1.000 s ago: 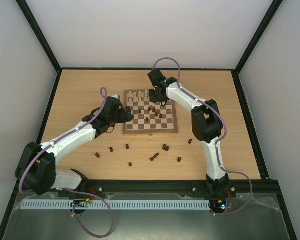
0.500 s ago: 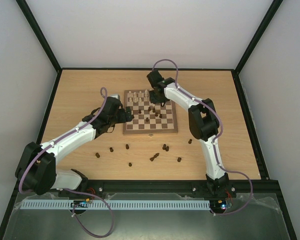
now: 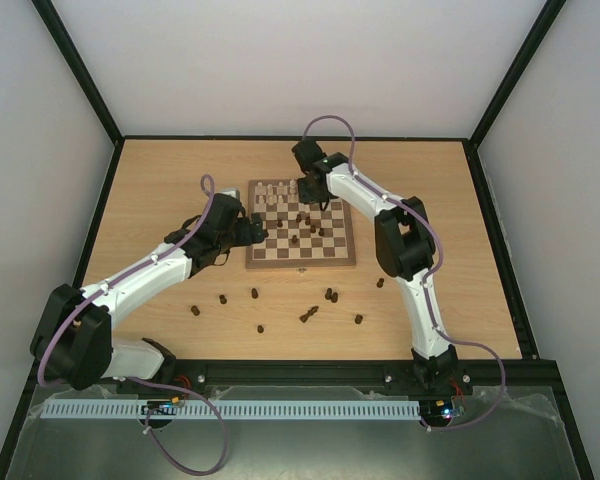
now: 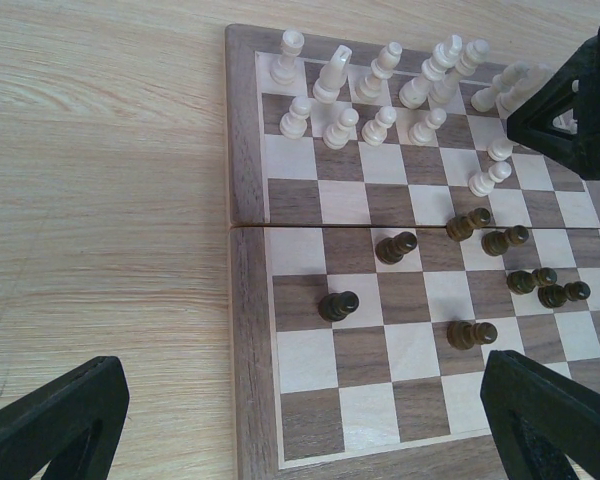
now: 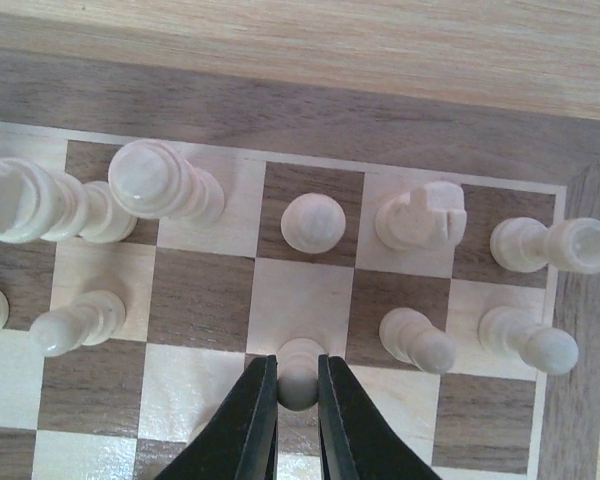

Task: Set up the chess pieces on the board
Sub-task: Pick up the chess piece from the chessboard, then place the chess piece on the chessboard.

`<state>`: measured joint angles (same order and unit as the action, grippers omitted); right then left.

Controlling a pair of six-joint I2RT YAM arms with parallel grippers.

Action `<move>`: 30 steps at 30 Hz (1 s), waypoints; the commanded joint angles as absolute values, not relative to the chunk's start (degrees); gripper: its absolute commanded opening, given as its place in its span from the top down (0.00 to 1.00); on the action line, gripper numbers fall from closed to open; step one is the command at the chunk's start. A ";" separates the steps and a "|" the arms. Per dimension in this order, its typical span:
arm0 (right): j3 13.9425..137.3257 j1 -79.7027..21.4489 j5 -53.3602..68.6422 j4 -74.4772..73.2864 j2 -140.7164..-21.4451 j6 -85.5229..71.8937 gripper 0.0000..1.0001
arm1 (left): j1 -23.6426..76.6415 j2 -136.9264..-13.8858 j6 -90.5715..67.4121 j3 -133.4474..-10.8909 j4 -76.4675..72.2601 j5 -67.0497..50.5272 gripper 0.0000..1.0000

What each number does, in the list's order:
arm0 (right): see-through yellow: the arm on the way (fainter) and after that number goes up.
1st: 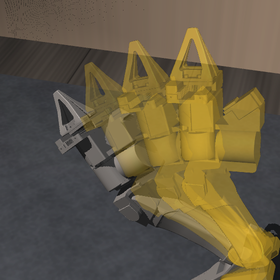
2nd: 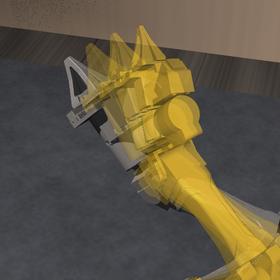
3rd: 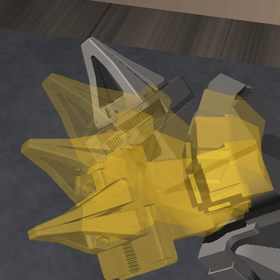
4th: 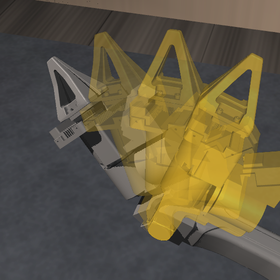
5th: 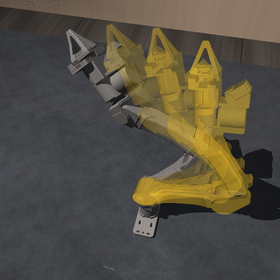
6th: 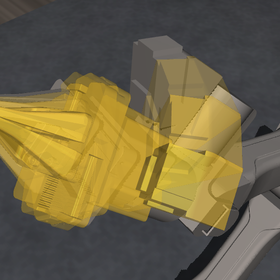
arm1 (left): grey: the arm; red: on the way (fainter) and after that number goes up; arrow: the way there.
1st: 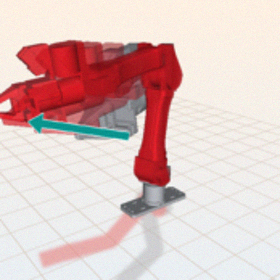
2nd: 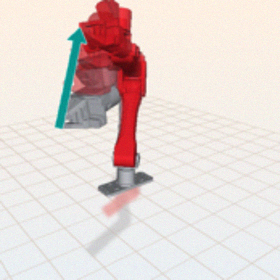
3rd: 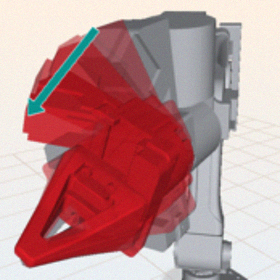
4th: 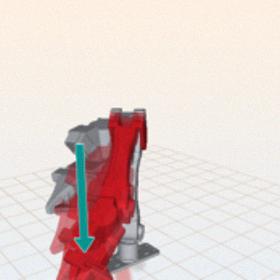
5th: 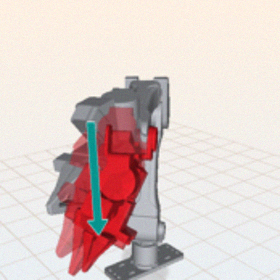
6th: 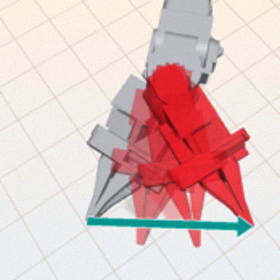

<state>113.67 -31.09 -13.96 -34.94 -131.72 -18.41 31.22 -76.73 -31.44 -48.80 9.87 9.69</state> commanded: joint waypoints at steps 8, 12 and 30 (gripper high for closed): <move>118.84 -30.98 -14.50 -38.55 -135.40 -18.20 0.90 | 31.29 -76.47 -30.91 -50.17 10.90 10.81 0.00; 119.09 -30.87 -14.59 -38.69 -135.88 -18.19 0.90 | 31.26 -76.56 -30.88 -50.19 10.90 10.81 0.01; 115.29 -31.01 -11.49 -37.88 -130.37 -18.52 0.68 | 31.26 -76.40 -31.00 -50.12 11.07 11.06 0.00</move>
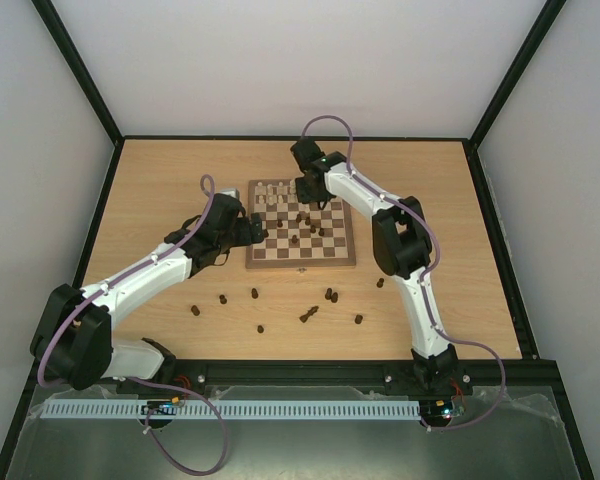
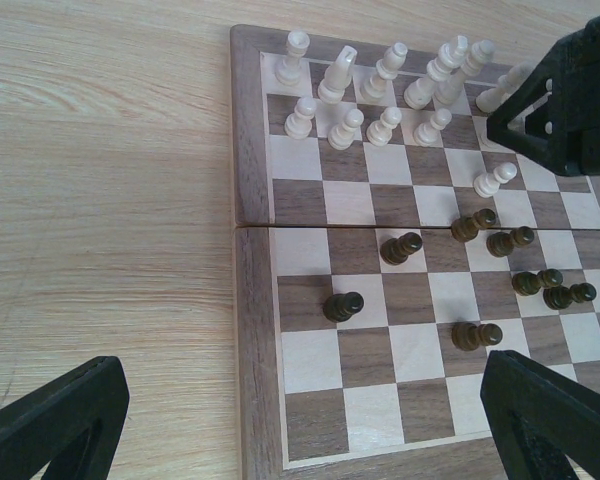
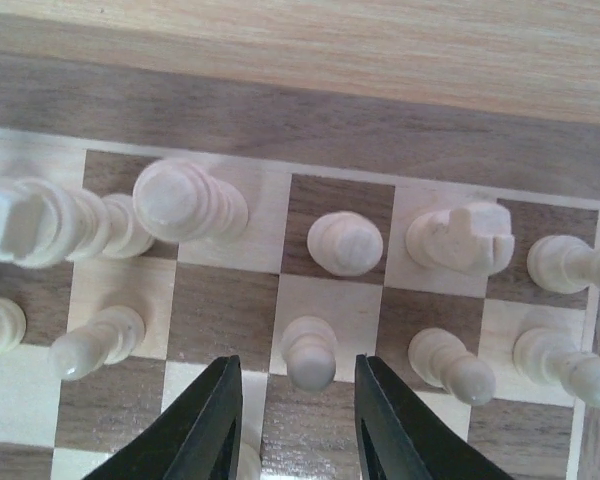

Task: Set up the chess pieces on the board
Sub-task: Place the chess piece on the chessboard, then pick up the chess piece from the chessboard.

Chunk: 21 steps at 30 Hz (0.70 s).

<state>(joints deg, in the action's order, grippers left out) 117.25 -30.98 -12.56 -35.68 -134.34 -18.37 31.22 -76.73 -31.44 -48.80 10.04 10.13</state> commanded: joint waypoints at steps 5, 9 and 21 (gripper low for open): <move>110.05 -31.44 -9.98 -36.52 -125.40 -18.80 0.68 | 31.28 -76.33 -30.97 -50.17 11.16 11.07 0.00; 107.06 -32.00 -8.71 -35.90 -123.64 -18.98 0.68 | 31.22 -76.11 -31.08 -50.09 11.16 11.16 0.01; 107.55 -33.84 -8.04 -36.62 -126.21 -18.76 0.69 | 31.29 -75.98 -31.11 -50.10 11.16 11.07 0.01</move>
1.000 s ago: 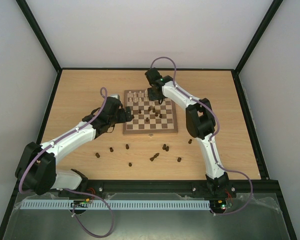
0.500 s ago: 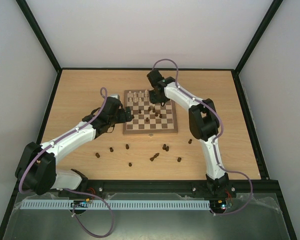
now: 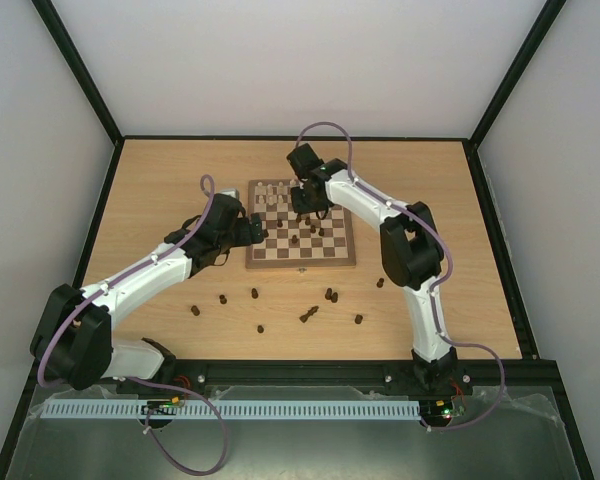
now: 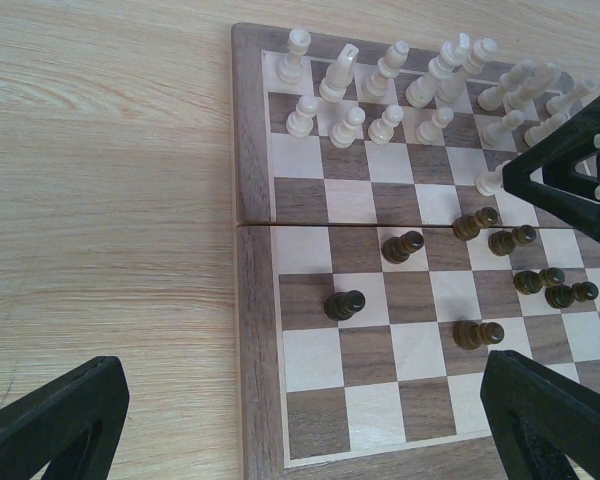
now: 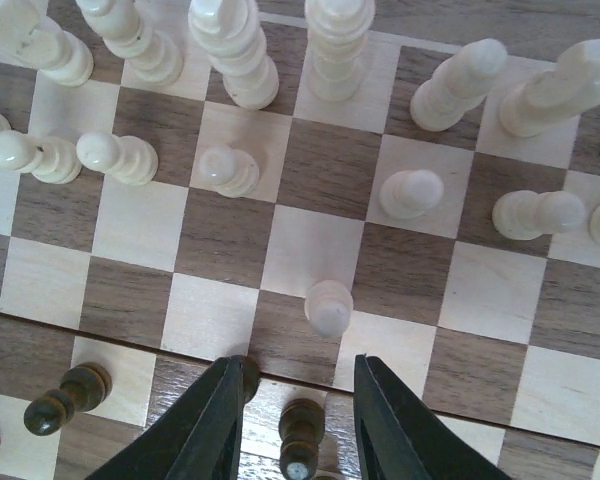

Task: Set up the chess pieces on the board
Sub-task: Pick up the chess piece from the chessboard, then place the chess piece on the chessboard.

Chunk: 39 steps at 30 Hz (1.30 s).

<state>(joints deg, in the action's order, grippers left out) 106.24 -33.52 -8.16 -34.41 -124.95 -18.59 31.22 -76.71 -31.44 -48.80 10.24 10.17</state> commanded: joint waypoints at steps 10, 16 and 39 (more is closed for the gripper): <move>111.49 -33.84 -10.90 -38.50 -129.66 -18.64 0.73 | 31.22 -75.99 -31.06 -50.10 11.12 10.94 0.00; 112.76 -33.84 -11.26 -39.31 -130.81 -18.55 0.76 | 31.29 -76.03 -31.01 -50.10 11.07 10.81 0.00; 123.72 -33.62 -13.55 -41.33 -136.98 -18.24 0.90 | 31.28 -76.16 -31.02 -50.10 11.25 11.34 0.01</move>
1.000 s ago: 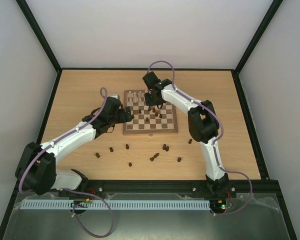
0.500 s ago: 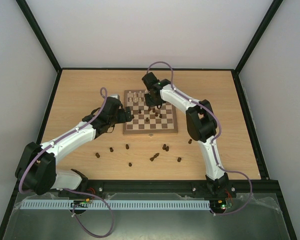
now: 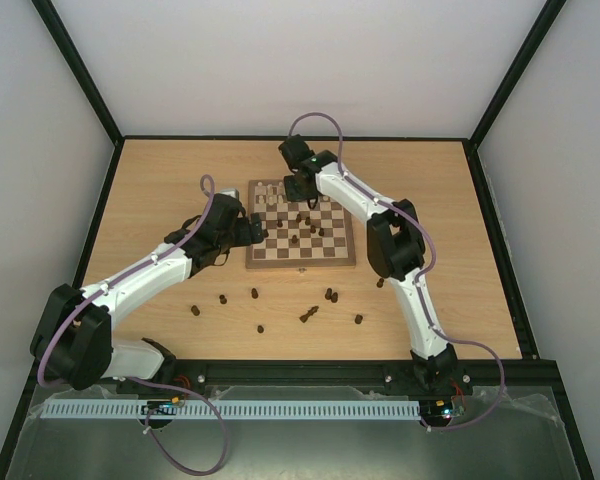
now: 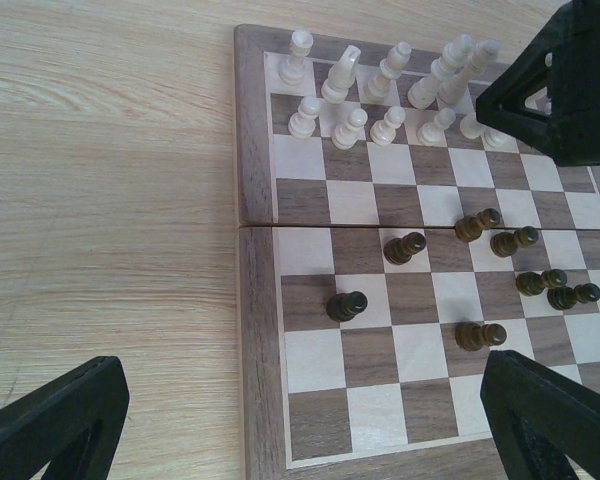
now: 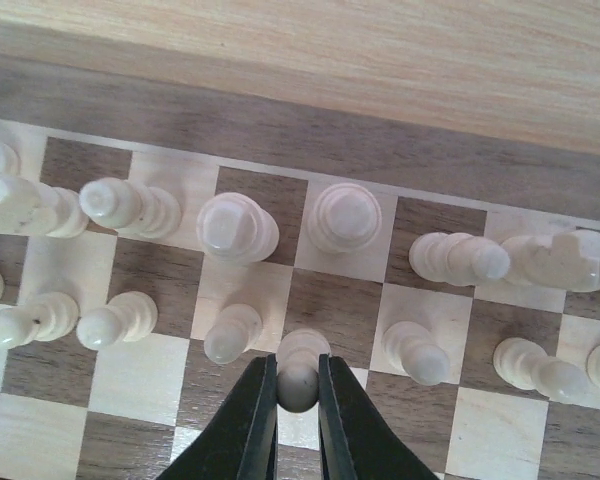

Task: Set up the chess pieces on the board
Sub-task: Place the chess piece on the chessboard, then pick up the chess piece from the chessboard.

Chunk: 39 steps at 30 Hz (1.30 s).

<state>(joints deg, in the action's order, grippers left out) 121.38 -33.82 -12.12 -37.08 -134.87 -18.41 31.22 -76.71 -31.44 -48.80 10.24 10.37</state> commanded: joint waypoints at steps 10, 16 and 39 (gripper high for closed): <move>123.91 -32.53 -13.14 -40.62 -138.15 -18.24 0.90 | 31.29 -76.25 -30.99 -50.11 11.24 11.42 0.00; 124.93 -32.04 -12.80 -40.83 -139.07 -18.17 0.89 | 31.26 -76.29 -30.98 -50.19 11.25 11.59 0.00; 122.34 -32.06 -10.74 -40.75 -131.08 -18.31 0.70 | 31.27 -76.31 -31.07 -50.19 11.34 11.88 0.00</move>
<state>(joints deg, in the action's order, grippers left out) 123.24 -32.10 -10.74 -37.87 -137.71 -18.26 31.22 -76.71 -31.44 -48.80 10.26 10.98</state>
